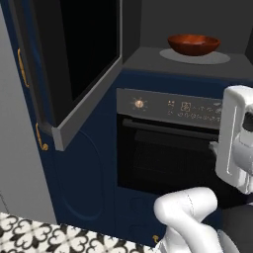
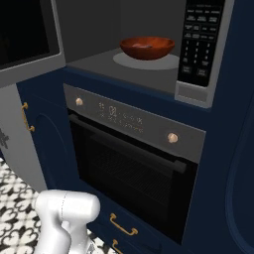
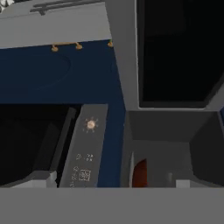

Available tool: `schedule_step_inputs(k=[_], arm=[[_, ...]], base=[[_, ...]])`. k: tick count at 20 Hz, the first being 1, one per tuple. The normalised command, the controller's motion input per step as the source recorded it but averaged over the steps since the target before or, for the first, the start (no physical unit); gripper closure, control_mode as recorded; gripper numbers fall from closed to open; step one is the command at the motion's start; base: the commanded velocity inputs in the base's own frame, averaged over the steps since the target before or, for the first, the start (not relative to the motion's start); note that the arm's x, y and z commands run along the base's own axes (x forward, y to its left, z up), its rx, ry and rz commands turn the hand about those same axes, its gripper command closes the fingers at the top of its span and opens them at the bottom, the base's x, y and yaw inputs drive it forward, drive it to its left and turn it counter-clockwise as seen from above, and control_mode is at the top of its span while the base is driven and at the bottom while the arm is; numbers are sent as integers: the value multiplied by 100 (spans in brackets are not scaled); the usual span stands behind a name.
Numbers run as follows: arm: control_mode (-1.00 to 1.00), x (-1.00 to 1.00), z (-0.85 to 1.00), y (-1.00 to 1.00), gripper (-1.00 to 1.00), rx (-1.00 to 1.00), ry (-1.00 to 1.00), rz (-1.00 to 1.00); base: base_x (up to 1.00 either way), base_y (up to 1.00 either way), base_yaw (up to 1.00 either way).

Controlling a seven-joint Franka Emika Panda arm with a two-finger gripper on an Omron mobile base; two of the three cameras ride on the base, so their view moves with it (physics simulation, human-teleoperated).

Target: Pick the potato from the sink and place it in the bowl. Then pick the bowl and place it in the microwave. Then close the microwave door and press the start button.

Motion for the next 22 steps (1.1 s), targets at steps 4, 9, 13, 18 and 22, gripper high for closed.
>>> schedule_step_inputs(k=[4,9,13,18,22], arm=[[-100,21,-59,100,-100,0,-5,0],[-100,10,-43,100,-100,0,-14,0],[-100,-6,-41,100,-100,0,-27,0],[-100,0,-29,82,-100,0,-21,0],[-100,0,-31,89,-100,0,-14,0]], base=[[0,0,0],[0,0,0],[0,0,0],[0,0,0],[0,0,0]])
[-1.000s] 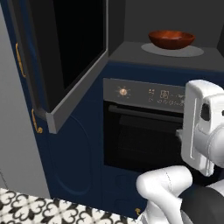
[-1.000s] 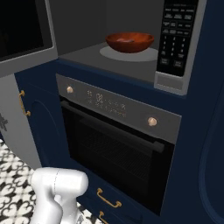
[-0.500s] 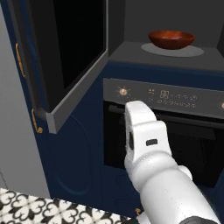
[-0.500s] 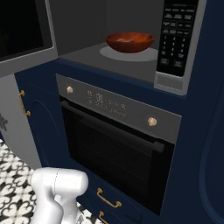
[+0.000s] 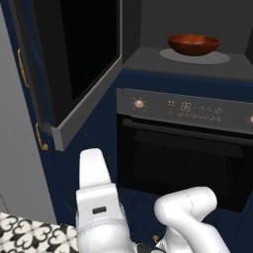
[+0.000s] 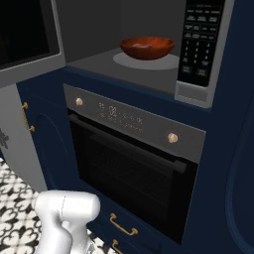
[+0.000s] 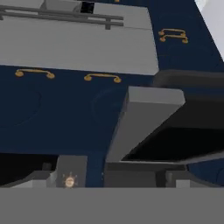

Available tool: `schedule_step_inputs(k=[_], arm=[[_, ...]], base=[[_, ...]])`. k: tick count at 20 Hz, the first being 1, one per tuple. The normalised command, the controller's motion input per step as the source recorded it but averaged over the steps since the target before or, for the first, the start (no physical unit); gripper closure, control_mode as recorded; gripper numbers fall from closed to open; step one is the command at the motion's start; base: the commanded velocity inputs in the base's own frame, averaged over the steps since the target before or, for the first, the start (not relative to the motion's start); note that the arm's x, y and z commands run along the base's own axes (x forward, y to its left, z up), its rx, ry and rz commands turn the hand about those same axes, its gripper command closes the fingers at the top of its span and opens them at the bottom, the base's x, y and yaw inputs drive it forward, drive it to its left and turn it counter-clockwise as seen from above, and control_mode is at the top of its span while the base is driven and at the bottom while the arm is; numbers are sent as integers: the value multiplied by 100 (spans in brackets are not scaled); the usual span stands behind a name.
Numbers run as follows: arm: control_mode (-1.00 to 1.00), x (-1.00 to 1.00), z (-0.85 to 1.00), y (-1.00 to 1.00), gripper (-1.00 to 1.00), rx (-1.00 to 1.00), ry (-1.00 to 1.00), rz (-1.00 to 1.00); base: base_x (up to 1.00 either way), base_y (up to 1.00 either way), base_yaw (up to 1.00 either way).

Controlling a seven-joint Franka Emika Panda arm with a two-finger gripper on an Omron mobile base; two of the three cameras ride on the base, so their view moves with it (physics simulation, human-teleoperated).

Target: Pick the potato from the sink and place it in the bowl. Then pick the bowl and place it in the microwave. Then close the microwave door and press the start button.

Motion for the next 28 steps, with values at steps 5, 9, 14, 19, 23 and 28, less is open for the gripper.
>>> schedule_step_inputs(k=[5,9,14,19,23,28], arm=[[-100,20,-30,93,-100,0,-11,0],[-100,51,-9,85,-100,0,-7,0],[-100,58,0,28,-100,0,-8,0],[-100,52,4,0,-100,0,-14,0],[-100,55,1,1,-100,0,-18,0],[-100,30,3,0,-100,0,-18,0]], base=[[0,0,0],[0,0,0],[0,0,0],[0,0,0],[0,0,0],[0,0,0]])
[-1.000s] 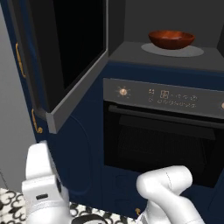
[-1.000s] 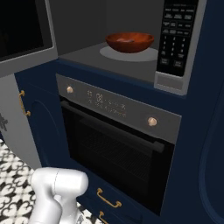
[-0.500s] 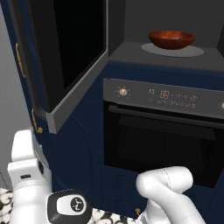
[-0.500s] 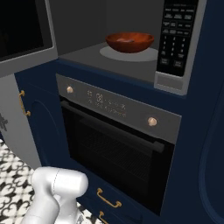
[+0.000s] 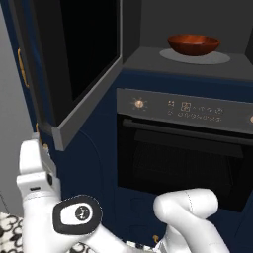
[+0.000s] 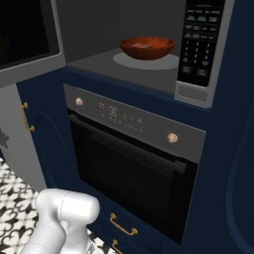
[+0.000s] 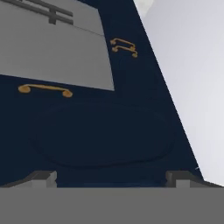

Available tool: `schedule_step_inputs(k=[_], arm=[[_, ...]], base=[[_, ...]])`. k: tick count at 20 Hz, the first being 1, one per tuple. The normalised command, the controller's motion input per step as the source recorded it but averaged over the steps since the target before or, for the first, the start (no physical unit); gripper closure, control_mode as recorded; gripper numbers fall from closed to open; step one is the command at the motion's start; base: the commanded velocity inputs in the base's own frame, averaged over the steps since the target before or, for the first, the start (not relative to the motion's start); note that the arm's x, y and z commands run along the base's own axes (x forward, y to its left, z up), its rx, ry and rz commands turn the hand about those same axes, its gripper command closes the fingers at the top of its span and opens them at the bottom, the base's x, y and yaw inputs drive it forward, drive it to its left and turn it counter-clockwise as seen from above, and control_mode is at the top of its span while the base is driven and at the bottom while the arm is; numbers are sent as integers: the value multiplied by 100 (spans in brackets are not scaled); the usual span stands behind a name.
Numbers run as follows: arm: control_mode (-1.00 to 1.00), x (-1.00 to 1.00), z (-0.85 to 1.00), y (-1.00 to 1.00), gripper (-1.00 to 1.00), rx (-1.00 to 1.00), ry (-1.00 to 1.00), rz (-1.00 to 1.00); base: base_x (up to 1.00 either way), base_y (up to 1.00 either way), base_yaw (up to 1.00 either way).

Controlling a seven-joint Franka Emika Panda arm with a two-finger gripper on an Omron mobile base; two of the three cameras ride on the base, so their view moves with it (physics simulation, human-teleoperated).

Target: Pick the potato from the sink and place it in the bowl. Then pick the bowl and place it in the microwave. Then close the microwave door and press the start button.

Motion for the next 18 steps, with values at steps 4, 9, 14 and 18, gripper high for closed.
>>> schedule_step_inputs(k=[4,9,14,18], arm=[[-100,-14,32,-9,-100,0,-27,0],[-100,-52,35,-70,-100,14,-35,0],[-100,-60,31,-96,-100,25,-34,0],[-100,-61,37,-94,-100,28,-25,0]], base=[[0,0,0],[0,0,0],[0,0,0],[0,0,0]])
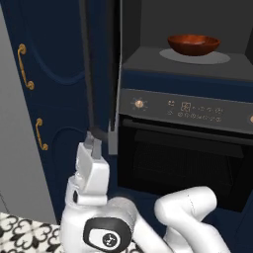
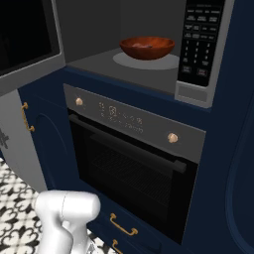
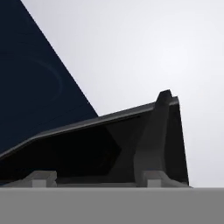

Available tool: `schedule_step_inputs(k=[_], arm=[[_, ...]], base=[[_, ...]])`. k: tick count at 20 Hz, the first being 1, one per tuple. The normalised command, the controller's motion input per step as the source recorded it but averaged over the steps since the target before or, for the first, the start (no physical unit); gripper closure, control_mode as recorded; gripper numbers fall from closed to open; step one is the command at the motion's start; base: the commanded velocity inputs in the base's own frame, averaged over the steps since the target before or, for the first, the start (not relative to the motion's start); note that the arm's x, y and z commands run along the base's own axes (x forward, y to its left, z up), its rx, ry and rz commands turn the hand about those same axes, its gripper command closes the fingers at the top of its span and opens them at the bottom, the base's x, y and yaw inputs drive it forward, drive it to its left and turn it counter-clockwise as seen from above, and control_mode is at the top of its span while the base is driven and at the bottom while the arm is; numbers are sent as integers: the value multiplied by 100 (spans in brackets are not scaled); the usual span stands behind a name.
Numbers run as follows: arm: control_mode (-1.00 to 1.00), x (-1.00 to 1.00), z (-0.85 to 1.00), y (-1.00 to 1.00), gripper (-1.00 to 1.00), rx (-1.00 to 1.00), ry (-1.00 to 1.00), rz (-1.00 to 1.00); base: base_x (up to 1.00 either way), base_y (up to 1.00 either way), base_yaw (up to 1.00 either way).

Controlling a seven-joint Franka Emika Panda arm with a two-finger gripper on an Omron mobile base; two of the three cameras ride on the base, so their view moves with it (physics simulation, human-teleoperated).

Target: Pick the potato from the sink and place it in the bowl. Then pick the bowl and place it in the microwave. Then close the microwave door and press the start button.

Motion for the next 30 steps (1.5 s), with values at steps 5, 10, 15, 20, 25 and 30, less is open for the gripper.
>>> schedule_step_inputs(k=[5,10,15,20,25,30], arm=[[-100,-59,47,-98,-100,32,-3,0],[-100,-43,51,-100,-100,34,0,0],[-100,-18,47,-100,-100,32,0,0],[-100,3,60,-96,-100,27,12,0],[-100,15,62,-97,-100,26,13,0],[-100,63,18,-75,-100,18,1,6]], base=[[0,0,0],[0,0,0],[0,0,0],[0,0,0],[0,0,0],[0,0,0]])
